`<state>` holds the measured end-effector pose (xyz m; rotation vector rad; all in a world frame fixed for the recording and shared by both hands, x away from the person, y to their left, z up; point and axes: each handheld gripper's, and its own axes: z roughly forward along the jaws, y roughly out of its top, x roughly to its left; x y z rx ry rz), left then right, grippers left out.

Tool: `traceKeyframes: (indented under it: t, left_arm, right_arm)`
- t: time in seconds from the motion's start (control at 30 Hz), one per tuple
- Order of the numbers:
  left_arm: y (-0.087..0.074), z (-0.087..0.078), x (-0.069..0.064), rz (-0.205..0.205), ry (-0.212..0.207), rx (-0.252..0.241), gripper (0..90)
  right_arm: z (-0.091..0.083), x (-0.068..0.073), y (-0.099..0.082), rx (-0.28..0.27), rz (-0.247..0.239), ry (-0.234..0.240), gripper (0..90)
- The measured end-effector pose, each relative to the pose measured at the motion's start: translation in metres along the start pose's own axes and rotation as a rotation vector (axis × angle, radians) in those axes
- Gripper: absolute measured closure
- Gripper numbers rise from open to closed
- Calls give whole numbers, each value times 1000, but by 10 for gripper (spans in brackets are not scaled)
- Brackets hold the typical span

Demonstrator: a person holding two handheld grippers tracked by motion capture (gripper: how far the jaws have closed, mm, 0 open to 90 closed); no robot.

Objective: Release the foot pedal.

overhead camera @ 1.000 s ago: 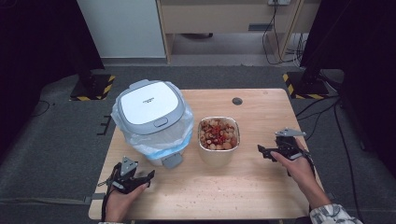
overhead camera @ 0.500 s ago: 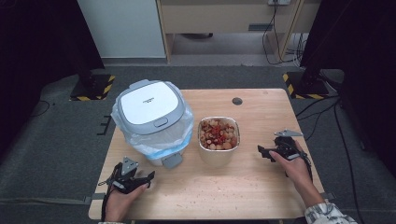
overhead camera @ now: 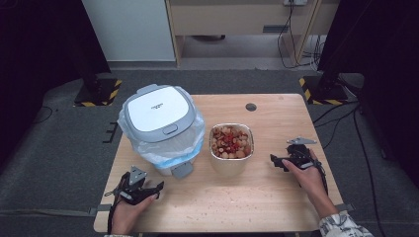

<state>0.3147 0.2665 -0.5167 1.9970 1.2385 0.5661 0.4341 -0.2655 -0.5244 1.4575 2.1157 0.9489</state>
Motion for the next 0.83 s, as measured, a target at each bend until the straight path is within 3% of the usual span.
traceKeyframes:
  t: [0.4,0.63,0.83]
  left_arm:
    - [0,0,-1,7,-3,7,171]
    - [0,0,-1,5,-5,5,171]
    - [1,0,-2,11,-7,8,171]
  right_arm:
    - [11,8,-5,55,-17,-16,41]
    - [12,12,-10,22,-38,-31,22]
    - [10,14,-13,26,-17,-48,17]
